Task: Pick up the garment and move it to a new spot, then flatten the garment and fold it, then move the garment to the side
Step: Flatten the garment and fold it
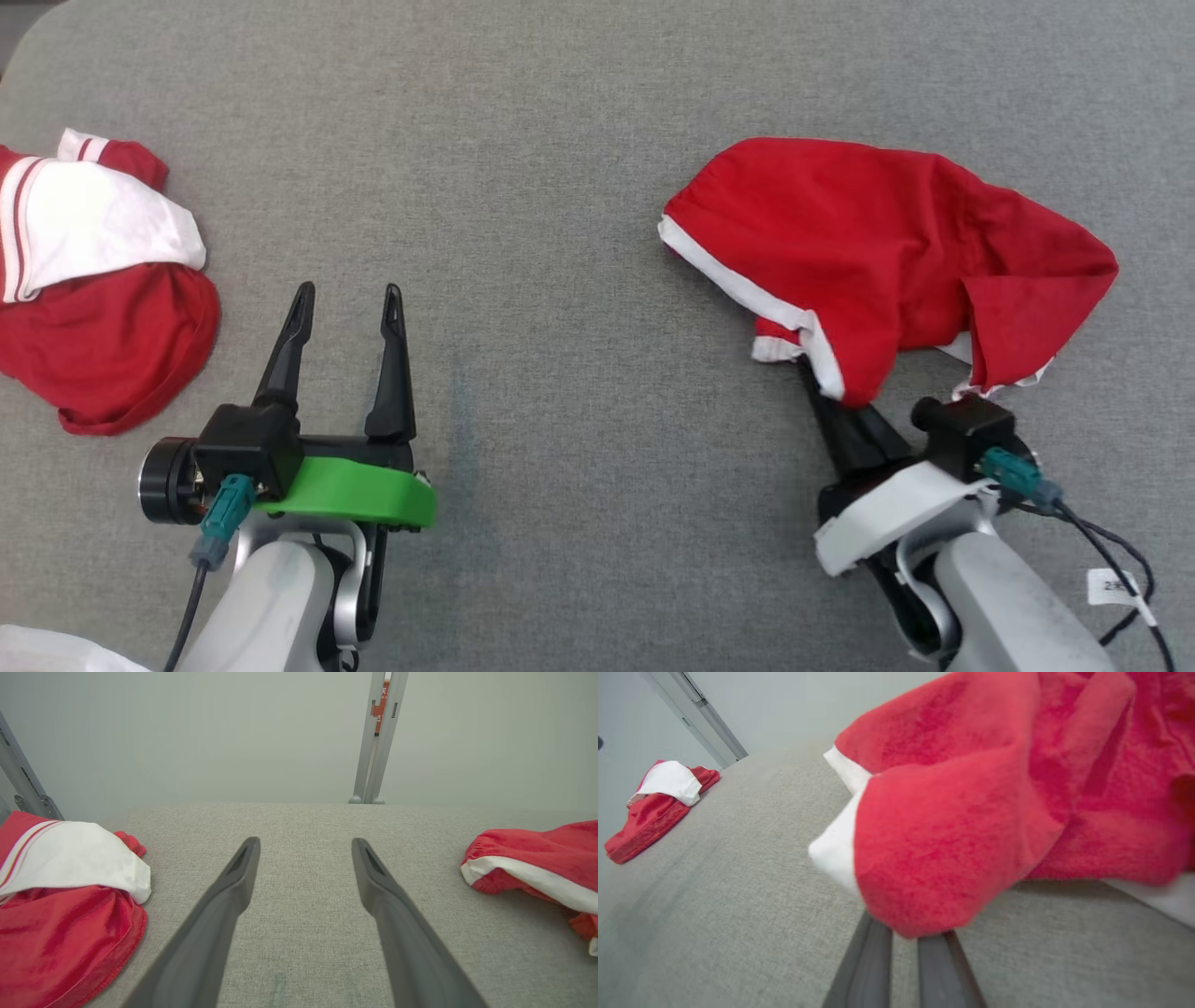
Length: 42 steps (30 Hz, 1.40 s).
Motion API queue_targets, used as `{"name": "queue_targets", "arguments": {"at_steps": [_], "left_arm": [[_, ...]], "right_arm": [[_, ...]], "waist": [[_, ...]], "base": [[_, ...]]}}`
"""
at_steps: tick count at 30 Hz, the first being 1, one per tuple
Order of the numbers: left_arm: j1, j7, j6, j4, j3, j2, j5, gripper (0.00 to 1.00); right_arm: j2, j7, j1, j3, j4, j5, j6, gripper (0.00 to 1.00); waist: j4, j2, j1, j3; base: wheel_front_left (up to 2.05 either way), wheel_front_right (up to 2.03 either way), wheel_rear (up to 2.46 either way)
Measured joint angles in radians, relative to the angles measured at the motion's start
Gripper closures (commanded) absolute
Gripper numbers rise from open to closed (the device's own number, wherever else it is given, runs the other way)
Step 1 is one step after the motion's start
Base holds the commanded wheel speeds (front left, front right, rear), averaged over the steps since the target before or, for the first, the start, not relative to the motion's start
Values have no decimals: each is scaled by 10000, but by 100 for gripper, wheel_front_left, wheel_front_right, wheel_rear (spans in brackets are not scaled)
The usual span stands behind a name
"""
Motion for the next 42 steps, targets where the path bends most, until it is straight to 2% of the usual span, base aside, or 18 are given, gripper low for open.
{"name": "queue_targets", "arguments": {"at_steps": [8, 14, 17, 19, 26, 27, 28, 29, 34, 42], "left_arm": [[21, -29, -15, -17, 77, -10, 2, 0], [6, -29, -86, 25, 82, -81, 10, 0], [5, -31, -104, 50, 88, -125, 19, 0], [4, -31, -146, 56, 92, -163, 36, 0], [15, -42, -186, 81, 203, -270, 75, 0], [16, -42, -198, 88, 217, -270, 75, 0], [16, -42, -226, 100, 222, -268, 75, 0], [16, -42, -249, 117, 222, -267, 88, 0], [90, -42, -261, 199, 259, -236, 102, 0], [667, -42, -148, 163, 453, -58, 69, 0]], "right_arm": [[-1756, 587, 186, -1689, -1390, -600, 0, 100], [-2943, 1292, -465, -2945, -2173, -1492, 0, 100], [-3012, 1480, -577, -3049, -2341, -2146, 0, 100], [-2884, 1616, -436, -2769, -2374, -2403, 0, 100], [-1847, 1649, 718, -1555, -1693, -2284, 0, 100], [-1685, 1551, 762, -1461, -1620, -2161, 0, 80], [-1546, 1457, 807, -1409, -1580, -2113, 0, 49], [-1377, 1275, 860, -1407, -1553, -1977, 0, 0], [-732, 399, 1311, -1912, -2090, -1546, 0, 0], [-105, 136, 2269, -2794, -3638, -1313, 0, 0]], "waist": [[-385, 0, 0, -132], [-523, 0, 0, -151], [-515, 0, 0, -142], [-491, 1, 0, -136], [-518, 0, 0, -114], [-547, 0, 0, -115], [-569, 0, 0, -119], [-593, 0, 0, -133], [-649, 0, 0, -354], [-762, 0, 0, -885]], "base": [[0, 0, 0], [0, 0, 0], [0, 0, 0], [0, 0, 0], [0, 0, 0], [0, 0, 0], [0, 0, 0], [0, 0, 0], [0, 0, 0], [0, 0, 0]]}}
